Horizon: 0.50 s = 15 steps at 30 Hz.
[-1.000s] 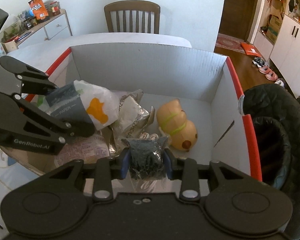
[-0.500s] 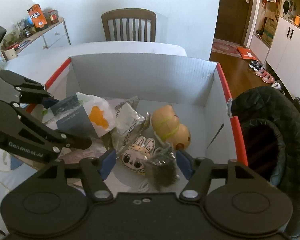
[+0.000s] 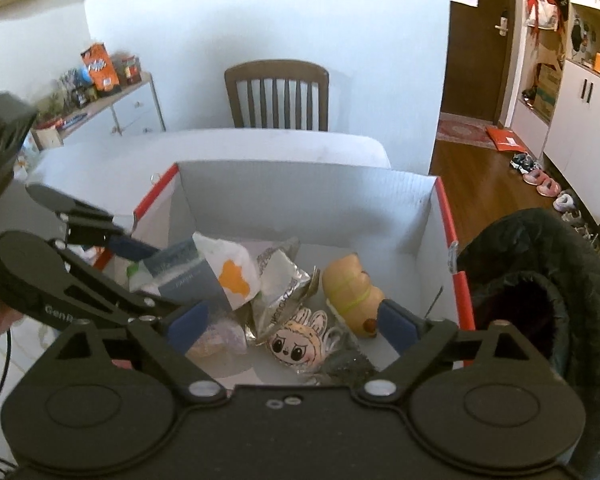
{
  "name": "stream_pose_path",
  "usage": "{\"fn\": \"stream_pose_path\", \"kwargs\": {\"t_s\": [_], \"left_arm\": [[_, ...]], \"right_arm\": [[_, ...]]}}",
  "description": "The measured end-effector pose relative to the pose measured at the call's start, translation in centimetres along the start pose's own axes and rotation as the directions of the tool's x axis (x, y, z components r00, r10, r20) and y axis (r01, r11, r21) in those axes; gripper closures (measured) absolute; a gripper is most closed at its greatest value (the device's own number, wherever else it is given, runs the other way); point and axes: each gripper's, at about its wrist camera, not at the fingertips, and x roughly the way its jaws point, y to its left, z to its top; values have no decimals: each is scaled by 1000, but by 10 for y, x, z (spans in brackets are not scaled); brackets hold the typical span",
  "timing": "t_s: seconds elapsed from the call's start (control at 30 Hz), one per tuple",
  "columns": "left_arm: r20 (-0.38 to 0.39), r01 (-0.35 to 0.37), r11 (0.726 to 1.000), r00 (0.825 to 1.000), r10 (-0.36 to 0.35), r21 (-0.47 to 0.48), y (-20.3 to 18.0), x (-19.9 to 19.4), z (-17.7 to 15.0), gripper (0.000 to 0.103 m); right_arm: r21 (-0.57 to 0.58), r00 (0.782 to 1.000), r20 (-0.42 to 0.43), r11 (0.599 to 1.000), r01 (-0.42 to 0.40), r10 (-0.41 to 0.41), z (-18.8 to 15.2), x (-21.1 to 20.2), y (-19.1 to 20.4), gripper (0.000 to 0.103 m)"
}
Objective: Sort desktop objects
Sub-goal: 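Open the left gripper to drop the bread bag while the right releases the snack bag into the box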
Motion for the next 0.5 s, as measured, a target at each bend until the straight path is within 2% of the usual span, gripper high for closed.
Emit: {"fn": "stream_pose_path", "kwargs": {"t_s": [0.07,0.13,0.37,0.5], "left_arm": [[10,2,1000,1000,-2,-7,0,-3,-2,28],[29,2,1000,1000,-2,-13,0,-7,-4,19],[85,-1,1000,996,3,-31,1,-20,-13,12],[127,13,999,992,-9,-30,-1,-28,-17,1]], "right_arm": [[15,1000,15,1000,-4,3,0,-5,-1,10],[26,1000,29,1000,-8,7,1,-8,-2,9],[54,998,60,998,-25,22,0,-14,6,9],[66,996,82,997,-25,20,0,-18,12,8]]}}
